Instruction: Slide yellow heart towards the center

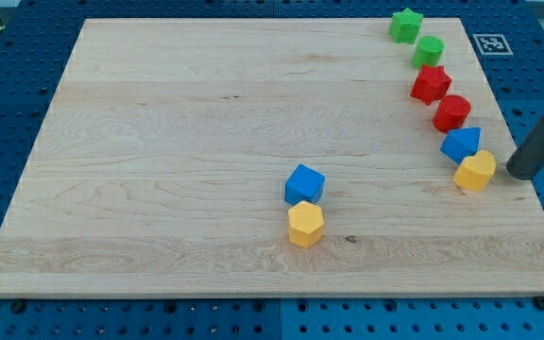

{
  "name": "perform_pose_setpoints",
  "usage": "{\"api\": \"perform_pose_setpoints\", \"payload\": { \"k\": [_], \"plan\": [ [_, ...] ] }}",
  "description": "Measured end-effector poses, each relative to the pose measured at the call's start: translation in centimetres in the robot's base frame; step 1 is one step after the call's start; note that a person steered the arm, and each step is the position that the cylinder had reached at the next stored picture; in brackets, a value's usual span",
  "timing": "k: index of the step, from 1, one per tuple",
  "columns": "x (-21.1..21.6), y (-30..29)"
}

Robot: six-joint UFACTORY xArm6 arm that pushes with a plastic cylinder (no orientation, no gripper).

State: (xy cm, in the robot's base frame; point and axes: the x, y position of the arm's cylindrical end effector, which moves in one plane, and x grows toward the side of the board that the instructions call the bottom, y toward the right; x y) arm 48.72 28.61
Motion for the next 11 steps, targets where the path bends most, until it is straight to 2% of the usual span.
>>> {"api": "perform_pose_setpoints", "payload": {
  "k": [3, 5, 7, 11],
  "plan": [
    [0.0, -5.5],
    [3.5, -7.1],
    [1.2, -8.1],
    [1.0, -16.6]
  ]
}}
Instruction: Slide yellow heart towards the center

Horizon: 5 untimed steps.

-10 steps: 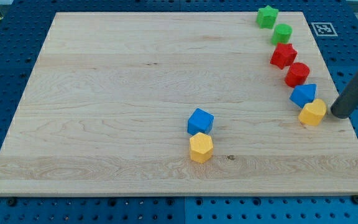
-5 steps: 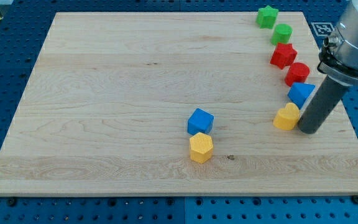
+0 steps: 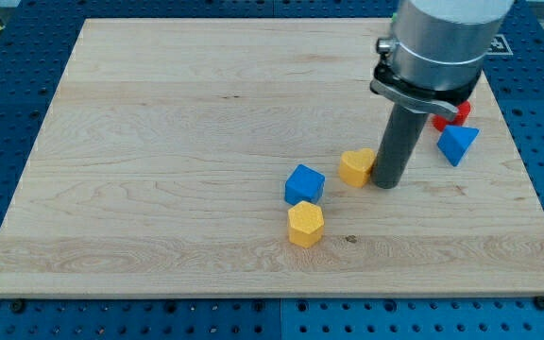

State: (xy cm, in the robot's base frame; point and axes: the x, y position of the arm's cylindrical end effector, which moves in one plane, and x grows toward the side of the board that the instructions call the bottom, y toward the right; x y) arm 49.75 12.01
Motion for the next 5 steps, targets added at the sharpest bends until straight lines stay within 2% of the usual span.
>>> {"api": "perform_pose_setpoints", "payload": {
  "k": [3, 4, 5],
  "plan": [
    [-2.0, -6.6],
    [-0.2, -6.1],
    [3.2, -0.7]
  ]
}}
